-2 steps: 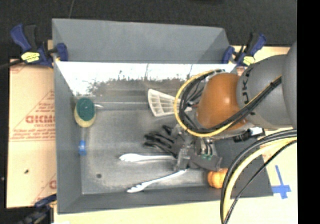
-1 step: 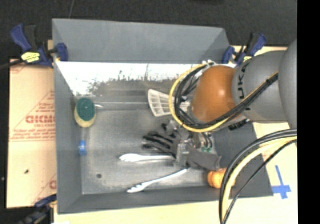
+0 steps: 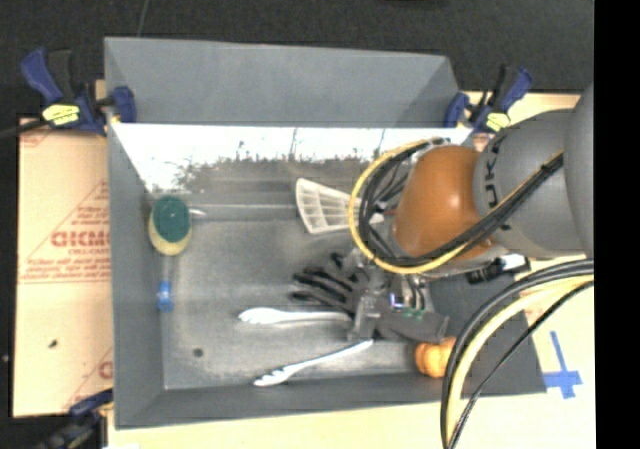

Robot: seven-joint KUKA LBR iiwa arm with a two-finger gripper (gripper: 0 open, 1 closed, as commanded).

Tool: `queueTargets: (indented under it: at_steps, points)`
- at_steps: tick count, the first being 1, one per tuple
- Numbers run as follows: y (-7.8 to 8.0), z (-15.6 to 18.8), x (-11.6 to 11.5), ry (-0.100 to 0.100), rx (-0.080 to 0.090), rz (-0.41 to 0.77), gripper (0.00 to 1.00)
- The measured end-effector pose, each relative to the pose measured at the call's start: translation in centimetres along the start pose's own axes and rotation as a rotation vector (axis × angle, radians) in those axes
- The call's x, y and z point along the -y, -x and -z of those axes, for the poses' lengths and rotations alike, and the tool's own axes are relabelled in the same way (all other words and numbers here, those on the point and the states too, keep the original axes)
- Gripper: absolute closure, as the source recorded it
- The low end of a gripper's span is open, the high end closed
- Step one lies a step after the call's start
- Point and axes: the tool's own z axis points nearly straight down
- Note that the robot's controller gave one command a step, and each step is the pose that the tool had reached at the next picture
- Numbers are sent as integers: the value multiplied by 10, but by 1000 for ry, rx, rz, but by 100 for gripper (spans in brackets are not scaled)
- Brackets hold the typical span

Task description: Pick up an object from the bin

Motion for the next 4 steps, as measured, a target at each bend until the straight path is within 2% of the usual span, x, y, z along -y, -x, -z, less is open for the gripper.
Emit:
queueTargets:
  at_steps: [1,3,4]
  points:
    - [17,2,-7,-5,3,131,100]
    - [16,10,-7,-5,4,130,100]
    - [14,41,-7,-5,-7,129,100]
